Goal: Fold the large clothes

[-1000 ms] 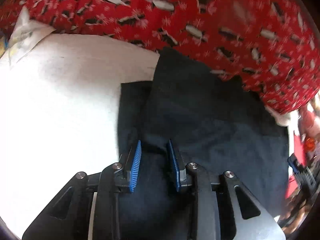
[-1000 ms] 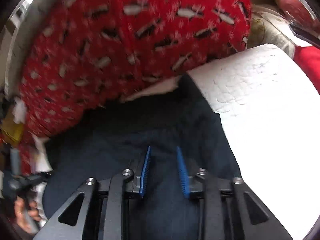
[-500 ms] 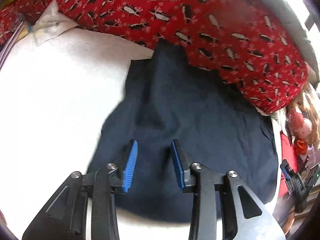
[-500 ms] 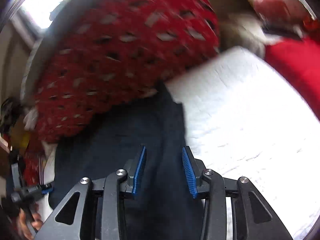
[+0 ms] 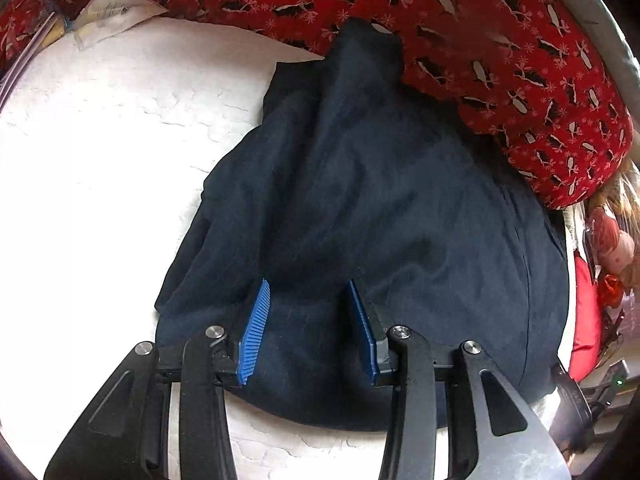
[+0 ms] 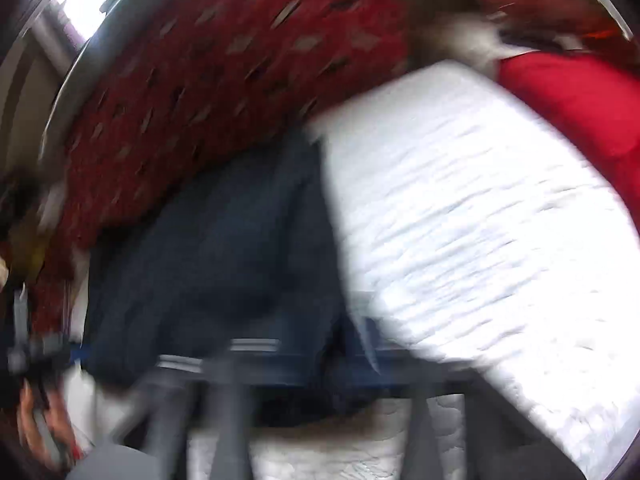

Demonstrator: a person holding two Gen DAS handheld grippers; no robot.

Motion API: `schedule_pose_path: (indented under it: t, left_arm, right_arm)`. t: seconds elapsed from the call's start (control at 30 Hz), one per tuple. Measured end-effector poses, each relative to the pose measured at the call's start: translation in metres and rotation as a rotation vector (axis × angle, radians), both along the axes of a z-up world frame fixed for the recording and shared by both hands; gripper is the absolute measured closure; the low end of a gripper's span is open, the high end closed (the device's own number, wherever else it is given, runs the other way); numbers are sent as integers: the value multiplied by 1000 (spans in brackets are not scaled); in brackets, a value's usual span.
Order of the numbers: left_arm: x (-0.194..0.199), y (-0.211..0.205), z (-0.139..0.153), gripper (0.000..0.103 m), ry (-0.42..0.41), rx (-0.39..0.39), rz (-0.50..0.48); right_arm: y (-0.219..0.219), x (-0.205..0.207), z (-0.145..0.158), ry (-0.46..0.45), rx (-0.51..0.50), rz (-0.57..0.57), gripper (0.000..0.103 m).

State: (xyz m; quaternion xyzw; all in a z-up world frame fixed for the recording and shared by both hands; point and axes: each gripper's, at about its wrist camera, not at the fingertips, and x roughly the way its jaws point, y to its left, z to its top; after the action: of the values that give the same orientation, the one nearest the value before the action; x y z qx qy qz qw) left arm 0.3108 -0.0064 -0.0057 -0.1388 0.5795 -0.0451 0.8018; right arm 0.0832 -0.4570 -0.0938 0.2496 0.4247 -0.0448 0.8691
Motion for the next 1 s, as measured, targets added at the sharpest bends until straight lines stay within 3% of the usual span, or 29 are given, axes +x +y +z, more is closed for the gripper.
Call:
schedule_pose_path:
  t: [0.13,0.2,0.23,0.3,0.37,0.4,0.43,0.47,0.53,0.6,0.73,0.83,0.93,0.97,1.0]
  left_arm:
    - [-12,11,14,65,0,-102,32]
    - [-14,15,24,65,-10,-191,56]
    - [-12,14,28,65,-17,-220,57]
    - [-6,6,34,64,-35,-182,48]
    - [2,2,29,63,-43,-114,55]
    - [9,2,19,63,-23,-74,67]
    - [14,4,10,63,6,-52,73]
    - [18,6,0,63,41,-46,72]
    - [24,17,-6,64,65,-123,88]
    - [26,26,2,64,45,-220,99]
    - [30,54,17,61,-36,-412,171]
    - [37,69,4,61,0,-449,223]
    - [37,85,-8,61,1,-489,296]
    - [37,91,-8,61,-8,-505,314]
    - [37,96,-8,61,-15,-527,329]
  right_arm:
    - [-3,-2,4,19,18,-76,85]
    - [3,-9,17,-46,-5,-122,84]
    - [9,-12,30,-114,-7,-112,78]
    - [24,-8,46,-184,-17,-64,65]
    - [44,2,51,-216,-42,0,62]
    - [50,7,48,-214,-61,19,62]
    - [58,19,41,-179,-86,46,54]
    - [63,30,29,-108,-95,76,52]
    - [72,43,6,36,-140,107,53]
    - [80,38,20,-27,-193,92,51]
    - [94,48,48,-167,-152,115,51]
    - [120,71,55,-191,-151,182,51]
    - [146,90,42,-182,-167,228,52]
    - [152,98,33,-150,-176,247,53]
    - [161,111,10,-46,-195,293,52]
